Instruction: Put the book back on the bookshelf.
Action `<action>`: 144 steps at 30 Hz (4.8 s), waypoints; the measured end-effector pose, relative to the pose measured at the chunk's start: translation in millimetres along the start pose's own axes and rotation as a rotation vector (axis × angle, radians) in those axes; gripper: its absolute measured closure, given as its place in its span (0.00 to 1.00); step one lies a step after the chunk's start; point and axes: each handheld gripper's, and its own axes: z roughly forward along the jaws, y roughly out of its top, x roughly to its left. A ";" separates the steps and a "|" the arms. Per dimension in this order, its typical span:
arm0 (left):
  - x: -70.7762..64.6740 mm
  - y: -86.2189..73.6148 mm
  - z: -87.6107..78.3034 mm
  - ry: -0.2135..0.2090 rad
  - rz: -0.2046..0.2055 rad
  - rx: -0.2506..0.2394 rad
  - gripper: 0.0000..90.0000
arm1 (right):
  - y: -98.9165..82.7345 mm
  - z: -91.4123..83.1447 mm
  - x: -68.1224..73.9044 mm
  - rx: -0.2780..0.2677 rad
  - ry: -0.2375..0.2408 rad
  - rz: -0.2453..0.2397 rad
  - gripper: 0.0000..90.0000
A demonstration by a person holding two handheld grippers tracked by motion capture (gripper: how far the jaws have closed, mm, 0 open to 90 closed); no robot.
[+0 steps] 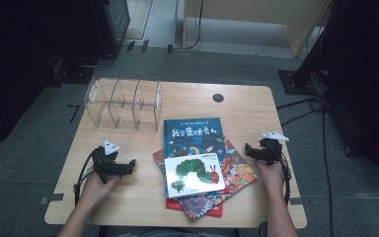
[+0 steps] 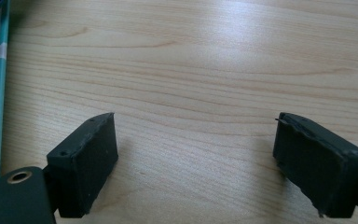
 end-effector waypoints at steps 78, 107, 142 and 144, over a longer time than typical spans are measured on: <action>-85.3 39.5 -21.6 -0.513 0.252 0.044 0.93 | -29.8 -74.9 117.4 0.016 0.375 -0.125 1.00; -64.9 23.7 -37.2 -0.446 0.104 0.008 0.94 | 2.6 -39.8 148.4 0.009 0.408 -0.220 1.00; -34.9 67.7 2.7 -0.496 0.169 0.059 0.95 | -47.8 -99.2 139.4 0.012 0.436 -0.196 1.00; -35.9 67.6 2.6 -0.497 0.178 0.064 0.95 | -48.8 -99.2 140.7 0.017 0.442 -0.199 1.00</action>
